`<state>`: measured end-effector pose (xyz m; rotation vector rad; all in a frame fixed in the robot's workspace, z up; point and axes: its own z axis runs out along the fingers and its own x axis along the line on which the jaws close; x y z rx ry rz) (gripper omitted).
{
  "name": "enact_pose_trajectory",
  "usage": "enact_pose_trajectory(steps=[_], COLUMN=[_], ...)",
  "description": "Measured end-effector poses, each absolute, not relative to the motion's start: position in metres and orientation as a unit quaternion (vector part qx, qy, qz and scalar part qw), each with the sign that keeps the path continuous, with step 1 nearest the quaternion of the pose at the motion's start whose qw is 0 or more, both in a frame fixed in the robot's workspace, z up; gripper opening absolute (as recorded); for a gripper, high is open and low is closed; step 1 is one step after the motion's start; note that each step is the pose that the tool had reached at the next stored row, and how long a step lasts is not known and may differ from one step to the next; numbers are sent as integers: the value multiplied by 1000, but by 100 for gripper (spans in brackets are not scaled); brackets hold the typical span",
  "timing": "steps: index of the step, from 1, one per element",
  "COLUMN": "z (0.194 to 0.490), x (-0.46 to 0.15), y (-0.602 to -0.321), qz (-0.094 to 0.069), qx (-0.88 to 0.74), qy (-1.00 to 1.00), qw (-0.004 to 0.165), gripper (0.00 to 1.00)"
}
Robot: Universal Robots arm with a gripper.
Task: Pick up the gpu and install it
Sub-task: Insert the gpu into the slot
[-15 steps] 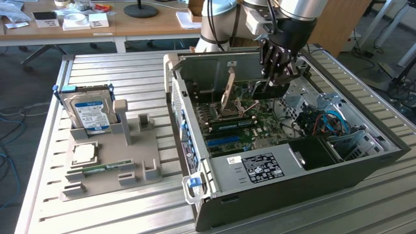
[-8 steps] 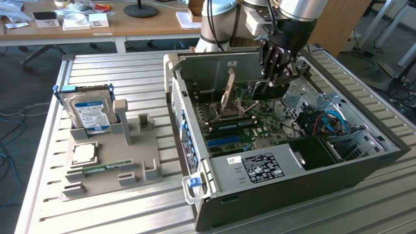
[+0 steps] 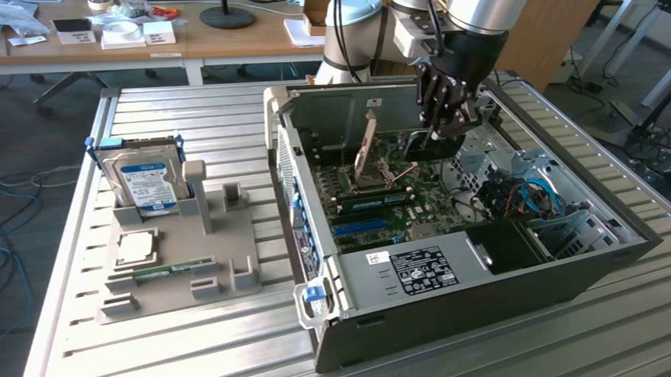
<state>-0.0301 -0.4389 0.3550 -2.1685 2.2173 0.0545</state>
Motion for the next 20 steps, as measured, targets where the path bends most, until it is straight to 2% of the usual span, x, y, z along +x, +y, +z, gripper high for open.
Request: enact_pose_trajectory(steps=[20], z=[341], x=[-38], y=[-439], qz=[14], qx=[-700], qy=[714], qw=[23], gripper=[26])
